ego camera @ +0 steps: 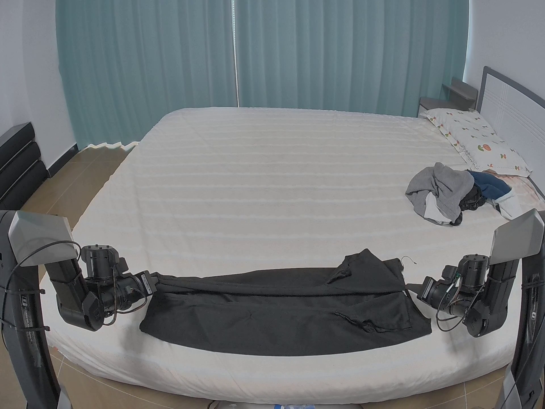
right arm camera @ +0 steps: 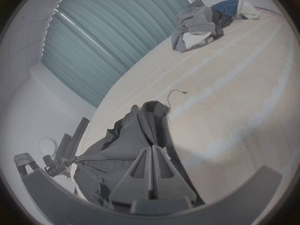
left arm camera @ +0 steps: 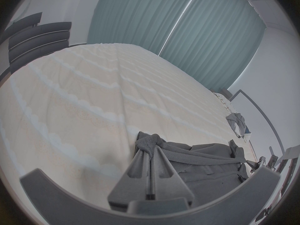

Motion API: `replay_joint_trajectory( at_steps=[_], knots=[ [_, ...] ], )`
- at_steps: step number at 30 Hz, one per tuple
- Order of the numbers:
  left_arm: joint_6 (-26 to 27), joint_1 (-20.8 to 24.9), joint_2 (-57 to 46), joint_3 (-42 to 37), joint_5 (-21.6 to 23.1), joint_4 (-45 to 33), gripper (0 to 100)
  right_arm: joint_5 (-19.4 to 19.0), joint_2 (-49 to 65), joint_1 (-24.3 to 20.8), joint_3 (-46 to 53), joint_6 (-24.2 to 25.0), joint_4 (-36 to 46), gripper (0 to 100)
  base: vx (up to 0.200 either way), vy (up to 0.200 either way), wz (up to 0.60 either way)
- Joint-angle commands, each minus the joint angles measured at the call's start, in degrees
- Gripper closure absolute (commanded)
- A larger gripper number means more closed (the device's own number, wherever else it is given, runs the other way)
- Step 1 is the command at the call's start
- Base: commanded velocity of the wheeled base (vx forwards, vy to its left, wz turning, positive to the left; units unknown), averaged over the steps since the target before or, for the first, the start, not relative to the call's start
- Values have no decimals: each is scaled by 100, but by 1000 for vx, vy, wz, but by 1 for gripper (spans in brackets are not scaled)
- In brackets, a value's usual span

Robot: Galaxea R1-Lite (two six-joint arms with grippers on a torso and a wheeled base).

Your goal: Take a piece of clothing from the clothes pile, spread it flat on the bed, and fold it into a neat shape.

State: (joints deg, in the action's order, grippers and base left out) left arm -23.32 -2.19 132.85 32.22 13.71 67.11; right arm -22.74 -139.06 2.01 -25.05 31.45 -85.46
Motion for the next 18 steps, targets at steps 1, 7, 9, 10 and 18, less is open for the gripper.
replay_joint_trajectory(
  at_steps=[1, 7, 9, 10, 18],
  knots=[
    [12, 0, 21, -119, 0, 13, 100, -38, -201, 36, 79, 1, -41, 100, 0, 0, 0],
    [12, -9, 39, -190, 0, 92, 100, -38, -201, 10, 141, 1, -68, 100, 0, 0, 0],
    [12, -27, 39, -216, 0, 118, 100, -38, -209, 10, 141, 1, -120, 100, 0, 0, 0],
    [12, -27, 48, -234, 0, 118, 100, -38, -218, 1, 150, 1, -147, 100, 0, 0, 0],
    [12, -18, 4, -304, 8, 118, 0, -56, -183, -17, 158, 72, -261, 0, 0, 0, 0]
  ],
)
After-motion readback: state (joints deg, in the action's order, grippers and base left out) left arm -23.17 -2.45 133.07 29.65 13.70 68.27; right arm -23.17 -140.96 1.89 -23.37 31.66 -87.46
